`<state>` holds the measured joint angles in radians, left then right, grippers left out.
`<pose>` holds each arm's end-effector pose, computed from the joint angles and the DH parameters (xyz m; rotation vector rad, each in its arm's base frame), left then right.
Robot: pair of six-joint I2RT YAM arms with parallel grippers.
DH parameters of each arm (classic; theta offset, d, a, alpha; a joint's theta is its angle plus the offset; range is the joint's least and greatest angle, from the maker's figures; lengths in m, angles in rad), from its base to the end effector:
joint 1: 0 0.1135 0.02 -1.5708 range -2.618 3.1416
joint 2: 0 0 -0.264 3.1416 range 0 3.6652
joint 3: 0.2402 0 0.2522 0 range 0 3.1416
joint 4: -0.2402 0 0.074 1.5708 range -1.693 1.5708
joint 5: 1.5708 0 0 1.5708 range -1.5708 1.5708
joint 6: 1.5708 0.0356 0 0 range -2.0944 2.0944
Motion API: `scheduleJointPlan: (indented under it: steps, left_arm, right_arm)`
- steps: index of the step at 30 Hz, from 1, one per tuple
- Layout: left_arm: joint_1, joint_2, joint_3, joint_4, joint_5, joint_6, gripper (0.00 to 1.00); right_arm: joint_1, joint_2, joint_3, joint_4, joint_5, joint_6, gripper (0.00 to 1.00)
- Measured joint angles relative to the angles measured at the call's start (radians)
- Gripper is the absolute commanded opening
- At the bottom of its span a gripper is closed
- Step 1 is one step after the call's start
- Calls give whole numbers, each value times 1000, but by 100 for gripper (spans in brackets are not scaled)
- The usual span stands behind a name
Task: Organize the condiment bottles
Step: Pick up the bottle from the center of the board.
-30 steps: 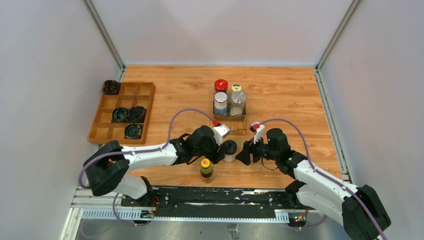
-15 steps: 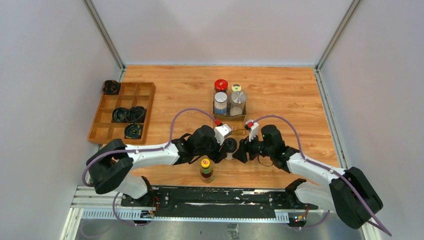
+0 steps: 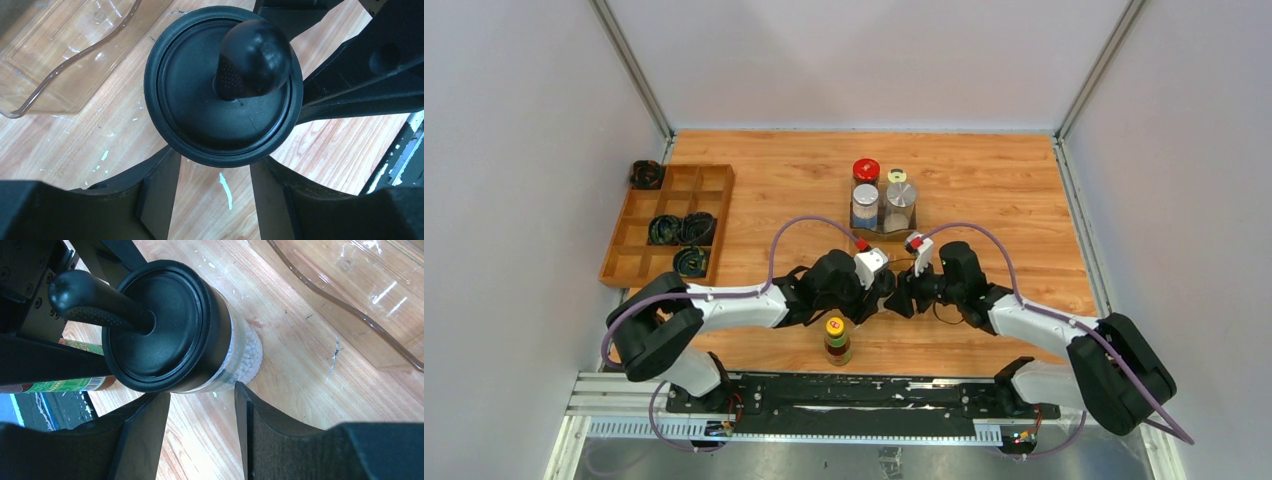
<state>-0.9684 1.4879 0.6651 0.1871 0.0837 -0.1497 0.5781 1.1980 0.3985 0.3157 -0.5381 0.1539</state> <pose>0.1657 -0.2463 0.1728 0.9588 2.0880 -0.6967 0.1828 0.1411 0.1769 -0.7852 1.9820 0.9962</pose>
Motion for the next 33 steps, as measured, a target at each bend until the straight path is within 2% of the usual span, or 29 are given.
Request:
scheduleJointPlan:
  steps: [12, 33]
  left_arm:
    - [17, 8, -1, -1, -4, 15, 50]
    - [20, 7, 0, -14, -20, 16, 51]
  right_arm:
    - [2, 24, 5, 21, -11, -13, 52]
    - [11, 24, 61, -13, -7, -29, 52]
